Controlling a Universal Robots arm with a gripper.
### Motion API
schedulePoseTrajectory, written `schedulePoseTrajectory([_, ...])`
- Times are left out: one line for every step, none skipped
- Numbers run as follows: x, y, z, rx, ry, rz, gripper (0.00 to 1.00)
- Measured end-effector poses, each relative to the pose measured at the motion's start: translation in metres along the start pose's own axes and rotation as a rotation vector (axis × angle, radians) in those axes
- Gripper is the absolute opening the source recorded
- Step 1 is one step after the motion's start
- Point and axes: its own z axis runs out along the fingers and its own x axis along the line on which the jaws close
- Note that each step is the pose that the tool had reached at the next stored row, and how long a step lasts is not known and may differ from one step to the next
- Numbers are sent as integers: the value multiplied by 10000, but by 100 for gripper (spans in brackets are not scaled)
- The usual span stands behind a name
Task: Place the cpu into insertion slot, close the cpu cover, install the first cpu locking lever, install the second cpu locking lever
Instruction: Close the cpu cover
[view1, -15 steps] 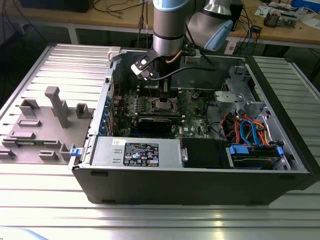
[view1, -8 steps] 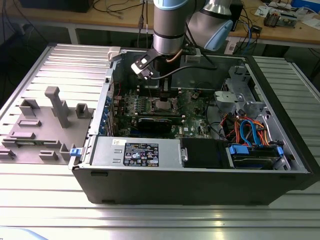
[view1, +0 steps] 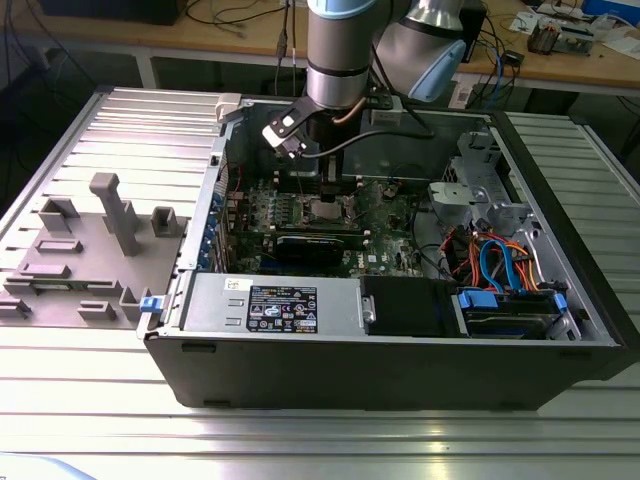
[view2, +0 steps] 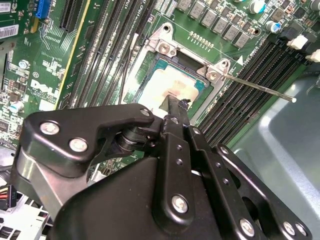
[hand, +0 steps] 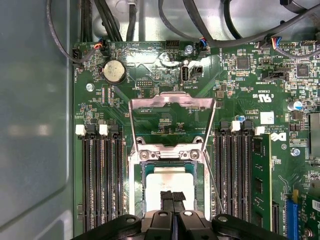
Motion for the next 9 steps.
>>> schedulePoseTrajectory([0, 0, -2, -1, 1, 0, 11])
schedulePoseTrajectory([0, 0, -6, 0, 0, 0, 11])
schedulePoseTrajectory([0, 0, -8, -1, 1, -1, 11])
schedulePoseTrajectory([0, 0, -11, 0, 0, 0, 11])
schedulePoseTrajectory([0, 0, -13, 0, -1, 0, 11])
schedulePoseTrajectory([0, 0, -15, 0, 0, 0, 11])
schedulePoseTrajectory([0, 0, -19, 0, -1, 0, 11])
schedulePoseTrajectory([0, 1, -22, 0, 1, 0, 11])
schedulePoseTrajectory([0, 1, -23, -1, 1, 0, 11])
